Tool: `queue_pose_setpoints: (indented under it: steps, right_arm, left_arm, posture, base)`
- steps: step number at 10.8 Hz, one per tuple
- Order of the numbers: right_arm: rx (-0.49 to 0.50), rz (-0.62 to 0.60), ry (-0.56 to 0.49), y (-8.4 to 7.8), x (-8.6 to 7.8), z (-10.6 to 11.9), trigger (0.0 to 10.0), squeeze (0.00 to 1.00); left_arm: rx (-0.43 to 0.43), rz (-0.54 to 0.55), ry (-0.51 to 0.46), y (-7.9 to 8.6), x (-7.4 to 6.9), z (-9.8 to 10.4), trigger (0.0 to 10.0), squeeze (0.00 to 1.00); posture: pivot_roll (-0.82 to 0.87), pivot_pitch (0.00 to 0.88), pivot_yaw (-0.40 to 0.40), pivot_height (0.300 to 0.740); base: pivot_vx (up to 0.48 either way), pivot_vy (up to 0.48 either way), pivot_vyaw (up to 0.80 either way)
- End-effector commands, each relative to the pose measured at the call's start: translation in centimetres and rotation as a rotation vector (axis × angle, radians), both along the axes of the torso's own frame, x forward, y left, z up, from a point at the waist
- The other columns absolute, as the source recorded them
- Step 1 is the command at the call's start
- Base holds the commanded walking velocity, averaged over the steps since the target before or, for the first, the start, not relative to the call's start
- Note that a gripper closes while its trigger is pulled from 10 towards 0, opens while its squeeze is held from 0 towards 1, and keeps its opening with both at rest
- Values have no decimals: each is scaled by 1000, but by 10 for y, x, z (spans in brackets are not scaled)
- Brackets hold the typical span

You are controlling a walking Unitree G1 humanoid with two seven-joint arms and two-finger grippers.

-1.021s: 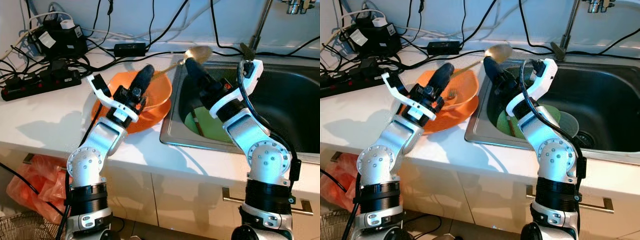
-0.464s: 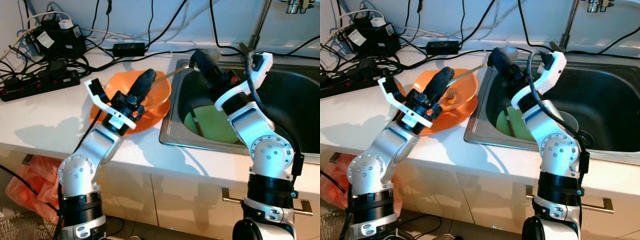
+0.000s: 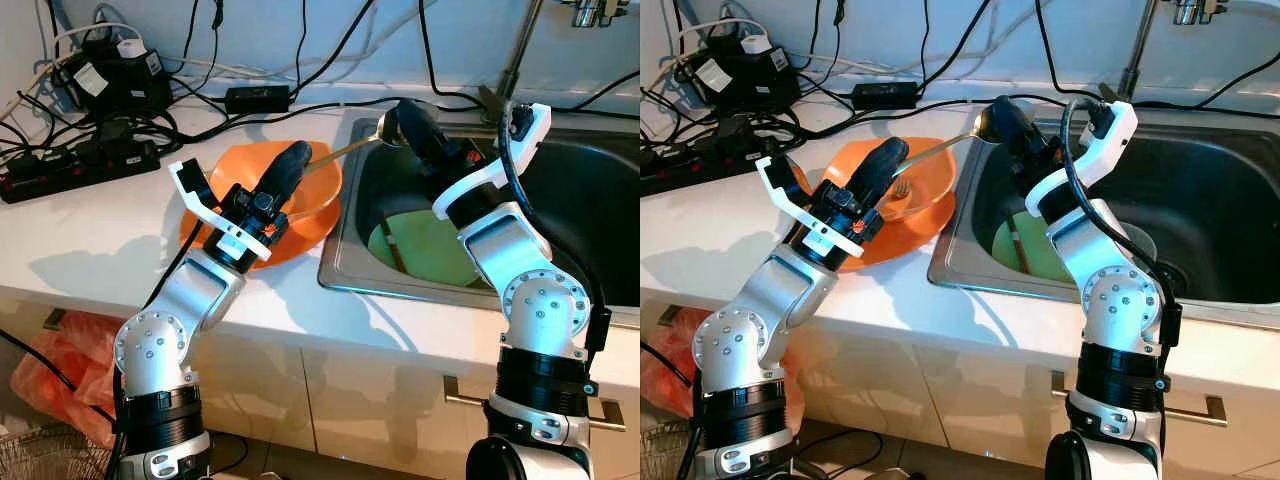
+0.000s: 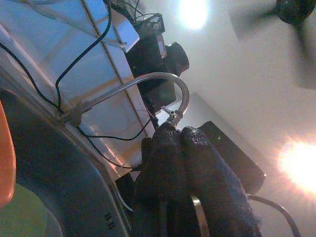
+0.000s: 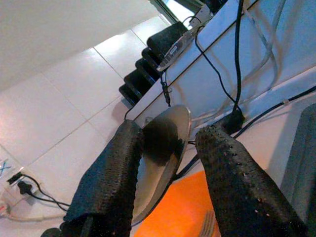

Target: Kitchen organization

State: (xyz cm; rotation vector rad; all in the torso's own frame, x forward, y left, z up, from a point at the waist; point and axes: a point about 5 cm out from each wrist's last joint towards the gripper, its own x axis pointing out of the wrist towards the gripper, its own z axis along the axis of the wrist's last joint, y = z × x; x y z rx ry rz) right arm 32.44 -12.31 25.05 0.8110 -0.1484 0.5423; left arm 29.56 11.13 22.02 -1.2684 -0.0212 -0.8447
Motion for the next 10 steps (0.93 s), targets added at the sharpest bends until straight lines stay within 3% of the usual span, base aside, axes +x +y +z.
queue_pose_setpoints:
  steps: [1,6,9,10]
  right_arm:
    - [21,18,21,2,2,0,0,0]
    - [29,25,24,4,0,-1,0,0]
    - [36,29,21,5,0,-1,0,0]
    - [36,30,20,5,0,0,0,0]
  left_arm:
    - [-4,-32,-25,-4,-4,5,0,0]
    - [-1,-42,-5,-7,-3,1,0,0]
    - [73,-9,84,-5,4,-16,0,0]
    - [99,-22,75,-8,2,-16,0,0]
  posture:
    - [35,35,87,740]
    - [34,36,92,740]
    - [36,36,95,740]
    - [37,35,96,740]
  base:
    - [0,0,0]
    - [0,0,0]
    - [0,0,0]
    - [0,0,0]
